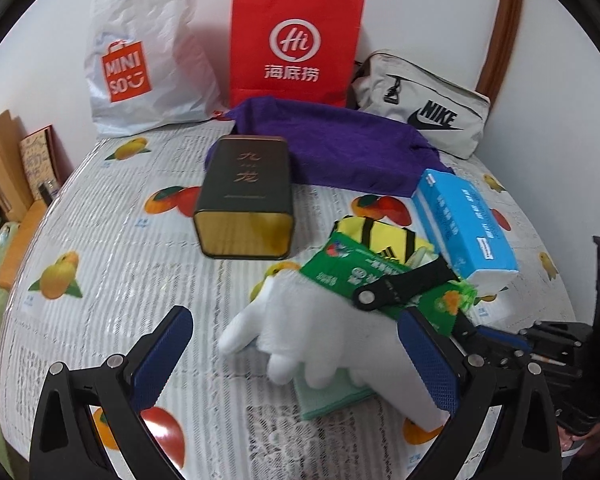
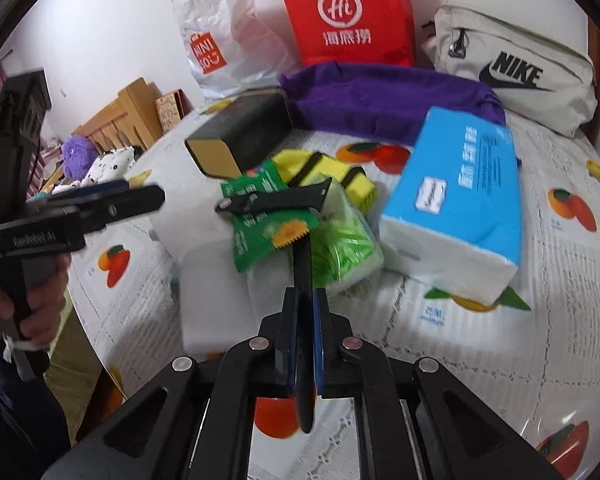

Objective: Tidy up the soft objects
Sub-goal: 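Grasp the black watch strap's holed end with the right gripper while the left gripper grasps its buckle end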

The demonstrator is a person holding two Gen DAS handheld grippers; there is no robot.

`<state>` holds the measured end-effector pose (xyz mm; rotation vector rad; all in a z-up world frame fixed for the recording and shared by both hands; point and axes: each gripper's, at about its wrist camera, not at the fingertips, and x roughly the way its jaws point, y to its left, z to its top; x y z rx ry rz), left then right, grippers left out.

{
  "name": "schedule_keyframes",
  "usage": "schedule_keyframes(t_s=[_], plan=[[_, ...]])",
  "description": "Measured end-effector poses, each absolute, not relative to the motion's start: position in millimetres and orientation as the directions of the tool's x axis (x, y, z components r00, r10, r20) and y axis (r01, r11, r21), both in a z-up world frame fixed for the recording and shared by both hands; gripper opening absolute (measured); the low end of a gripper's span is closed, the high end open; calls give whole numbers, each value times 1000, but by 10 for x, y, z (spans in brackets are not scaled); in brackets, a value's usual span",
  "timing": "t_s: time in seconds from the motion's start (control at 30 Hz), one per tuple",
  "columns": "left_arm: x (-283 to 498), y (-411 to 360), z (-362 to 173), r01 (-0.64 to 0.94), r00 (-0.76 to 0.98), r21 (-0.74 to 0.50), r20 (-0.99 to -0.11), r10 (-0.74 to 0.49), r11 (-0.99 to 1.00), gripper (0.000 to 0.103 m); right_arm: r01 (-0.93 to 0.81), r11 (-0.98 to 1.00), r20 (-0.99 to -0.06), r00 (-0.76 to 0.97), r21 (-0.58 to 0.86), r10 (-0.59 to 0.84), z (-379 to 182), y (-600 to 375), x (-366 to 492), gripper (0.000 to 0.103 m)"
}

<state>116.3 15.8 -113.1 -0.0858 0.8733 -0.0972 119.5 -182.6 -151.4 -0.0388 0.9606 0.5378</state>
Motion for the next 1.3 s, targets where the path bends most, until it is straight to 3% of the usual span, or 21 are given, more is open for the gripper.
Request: schedule_keyframes(t_s=[0.3, 0.67, 0.87, 0.93, 1.07, 1.13, 1.23, 1.27, 1.3], plan=[[1266, -39, -1178, 103, 625, -89, -769, -134, 991, 103, -442, 847, -784, 393, 297, 480, -1740, -1792, 1386, 10], [1605, -424, -1363, 220, 578, -11, -804, -139, 975, 103, -456, 857, -766, 455, 238, 455, -1447, -2159, 1118, 5], [1728, -535, -1494, 270, 535, -9, -830, -158, 963, 102, -427, 871, -791, 434, 240, 431, -1582, -2368, 1064, 5], [1725, -556, -1510, 290, 520, -17, -837, -172, 957, 97, -421, 875, -798, 428, 240, 425, -1644, -2354, 1084, 9], [1697, -587, -1514, 317, 503, -36, -841, -200, 948, 77, -428, 864, -799, 405, 264, 445, -1714, -2322, 1141, 12], [1664, -604, -1494, 339, 500, -38, -839, -214, 940, 73, -433, 860, -804, 391, 269, 448, -1741, -2294, 1166, 13], [1660, -634, -1480, 357, 500, -18, -841, -208, 934, 73, -441, 848, -801, 371, 293, 469, -1770, -2267, 1217, 31], [1667, -638, -1475, 360, 501, -16, -840, -208, 933, 73, -447, 841, -798, 363, 305, 482, -1783, -2257, 1223, 42], [1676, -641, -1466, 362, 502, -20, -838, -213, 932, 73, -453, 835, -794, 359, 311, 490, -1791, -2244, 1224, 44]])
